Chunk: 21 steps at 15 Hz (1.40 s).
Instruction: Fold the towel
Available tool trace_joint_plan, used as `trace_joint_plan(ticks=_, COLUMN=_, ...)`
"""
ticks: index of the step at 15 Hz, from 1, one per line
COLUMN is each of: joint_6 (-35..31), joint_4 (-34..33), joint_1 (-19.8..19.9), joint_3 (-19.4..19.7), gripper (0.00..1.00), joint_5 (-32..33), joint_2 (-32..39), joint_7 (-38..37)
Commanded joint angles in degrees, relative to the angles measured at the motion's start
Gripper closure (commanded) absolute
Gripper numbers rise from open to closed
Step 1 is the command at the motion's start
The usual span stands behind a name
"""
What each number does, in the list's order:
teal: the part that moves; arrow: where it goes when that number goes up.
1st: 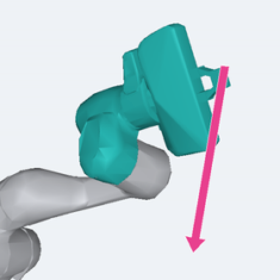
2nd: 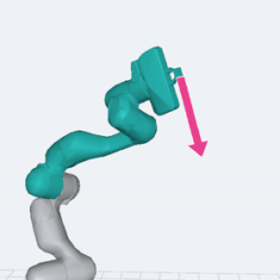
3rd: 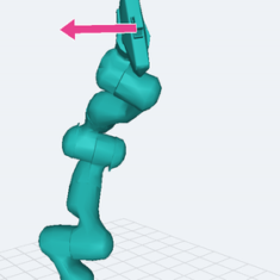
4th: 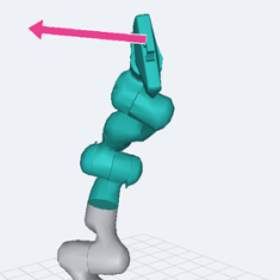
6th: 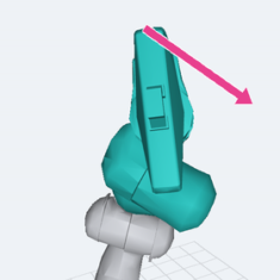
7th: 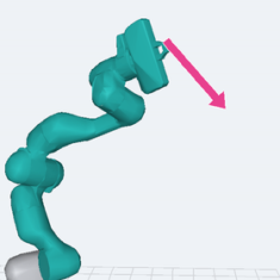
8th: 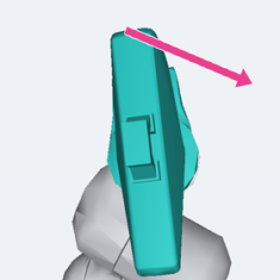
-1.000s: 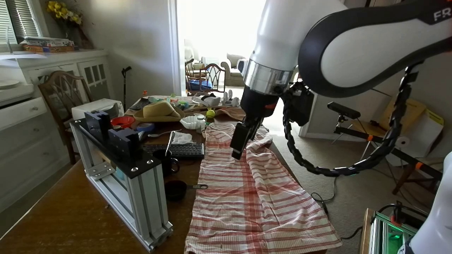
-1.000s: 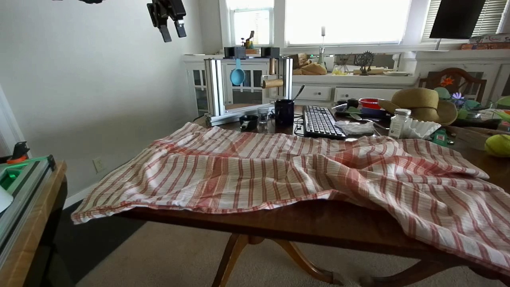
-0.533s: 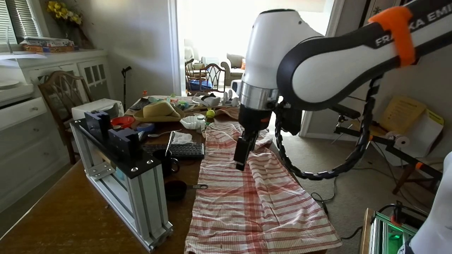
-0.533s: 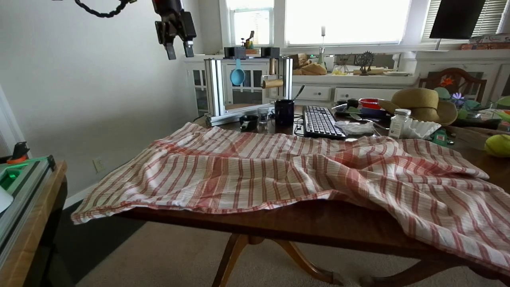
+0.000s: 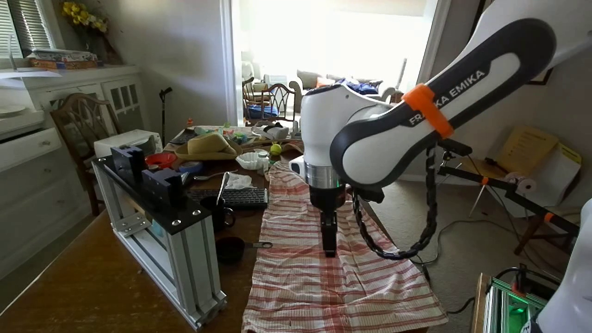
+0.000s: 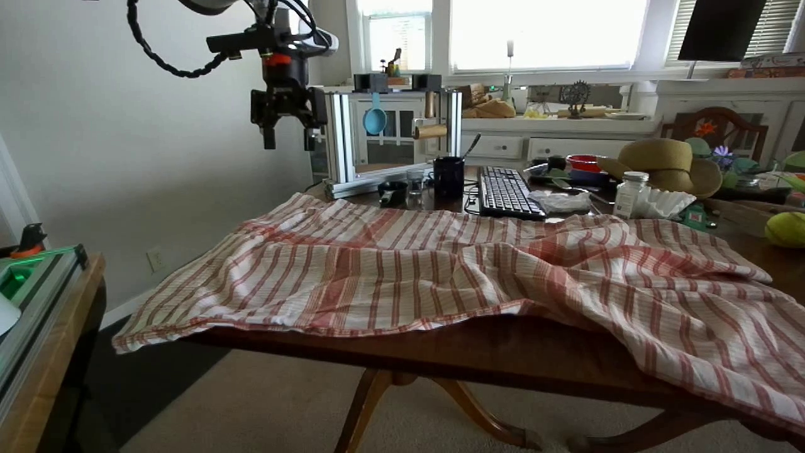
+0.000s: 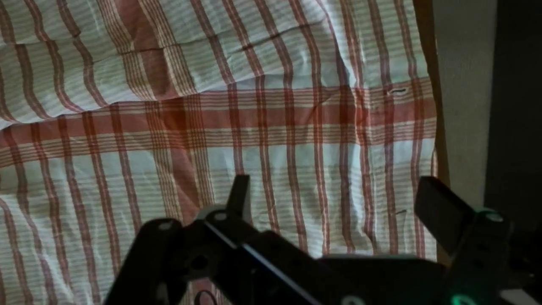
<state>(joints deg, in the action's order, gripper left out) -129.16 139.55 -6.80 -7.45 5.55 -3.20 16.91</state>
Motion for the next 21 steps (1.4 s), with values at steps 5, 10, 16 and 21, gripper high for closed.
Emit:
trace_joint_plan(ticks=5, joint_6=-3.66, joint_4=-1.74, joint_1=-0.55, joint_3=-0.18, gripper=0.0, joint_5=10.66, joint_2=11.19, joint_7=-1.66)
trace_joint_plan(ticks=10, joint_6=-3.95, joint_4=-1.32, joint_1=-0.1, joint_3=-0.25, gripper=0.0, joint_5=9.15, joint_2=12.01, joint_7=-1.27)
trace_joint_plan(ticks=16, joint_6=-3.96, joint_4=-1.91, joint_1=-0.11, joint_3=-0.25, gripper=0.0, joint_5=9.16, joint_2=12.59, joint_7=-1.55)
trace_joint_plan(ticks=21, joint_6=-3.96, joint_4=-1.92, joint_1=-0.12, joint_3=-0.25, gripper=0.0, joint_5=9.16, joint_2=12.59, joint_7=-1.6)
